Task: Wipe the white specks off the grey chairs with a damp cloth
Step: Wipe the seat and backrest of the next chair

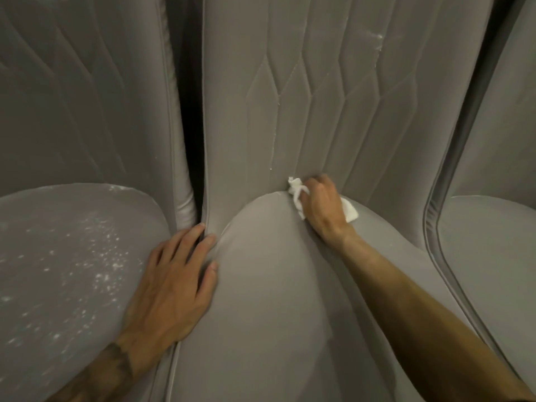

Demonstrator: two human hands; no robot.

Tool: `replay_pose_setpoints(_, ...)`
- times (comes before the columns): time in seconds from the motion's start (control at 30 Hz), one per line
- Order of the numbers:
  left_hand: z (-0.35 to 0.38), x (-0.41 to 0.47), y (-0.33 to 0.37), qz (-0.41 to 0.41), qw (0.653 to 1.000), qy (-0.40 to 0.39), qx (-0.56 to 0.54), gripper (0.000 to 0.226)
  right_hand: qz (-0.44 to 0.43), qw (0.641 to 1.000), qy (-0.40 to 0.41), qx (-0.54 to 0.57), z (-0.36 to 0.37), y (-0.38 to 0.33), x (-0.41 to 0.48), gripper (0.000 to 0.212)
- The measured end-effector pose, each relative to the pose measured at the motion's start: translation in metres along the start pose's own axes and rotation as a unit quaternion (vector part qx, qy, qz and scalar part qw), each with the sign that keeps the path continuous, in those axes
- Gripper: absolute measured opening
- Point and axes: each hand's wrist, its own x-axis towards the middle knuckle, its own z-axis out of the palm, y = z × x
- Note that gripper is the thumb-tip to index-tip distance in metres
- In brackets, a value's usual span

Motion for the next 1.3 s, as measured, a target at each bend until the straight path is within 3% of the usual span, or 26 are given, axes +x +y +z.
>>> replay_pose_setpoints(0.07, 0.000, 0.000, 0.001, -0.002, 1.000, -0.004, 0.002, 0.050, 0.068, 0.997, 0.047, -0.001, -0.004, 0.007, -0.001, 0.026)
replay_pose_setpoints(0.13, 0.000, 0.001, 0.000, -0.005, 1.000, -0.002, 0.000, 0.049, 0.079, 0.996, 0.048, -0.001, 0.011, -0.013, -0.001, 0.025)
replay_pose_setpoints(0.27, -0.001, -0.001, -0.001, 0.002, 1.000, 0.004, 0.002, 0.048, -0.053, 0.998, -0.033, -0.003, 0.038, -0.055, -0.015, 0.031)
replay_pose_setpoints(0.33, -0.001, -0.002, 0.000, 0.005, 1.000, 0.005, 0.002, 0.049, -0.070, 0.997, -0.040, -0.003, 0.026, -0.042, -0.013, 0.026)
replay_pose_setpoints(0.5, 0.001, 0.001, 0.002, 0.004, 1.000, 0.013, -0.001, 0.048, 0.063, 0.998, 0.027, -0.013, 0.016, -0.022, -0.002, 0.028)
replay_pose_setpoints(0.67, 0.000, 0.000, 0.000, 0.000, 1.000, -0.002, 0.010, 0.049, -0.094, 0.994, -0.052, 0.033, 0.040, -0.064, -0.031, 0.036)
replay_pose_setpoints(0.73, 0.000, 0.000, 0.000, 0.001, 1.000, -0.005, 0.011, 0.049, -0.080, 0.994, -0.077, 0.018, 0.029, -0.052, -0.022, 0.026)
replay_pose_setpoints(0.83, 0.000, 0.000, 0.001, -0.003, 1.000, -0.008, 0.010, 0.049, 0.001, 1.000, -0.019, 0.004, 0.024, -0.050, -0.013, 0.028)
replay_pose_setpoints(1.0, -0.001, 0.000, 0.000, -0.006, 1.000, -0.013, 0.010, 0.049, -0.138, 0.989, -0.051, 0.026, 0.037, -0.081, -0.055, 0.024)
replay_pose_setpoints(1.17, -0.003, 0.000, 0.002, -0.007, 1.000, -0.023, 0.005, 0.049, -0.051, 0.997, -0.053, 0.005, 0.025, -0.066, -0.027, 0.026)
replay_pose_setpoints(1.3, -0.004, 0.001, 0.001, -0.004, 1.000, -0.029, 0.008, 0.050, -0.100, 0.994, -0.037, 0.036, 0.049, -0.098, -0.074, 0.029)
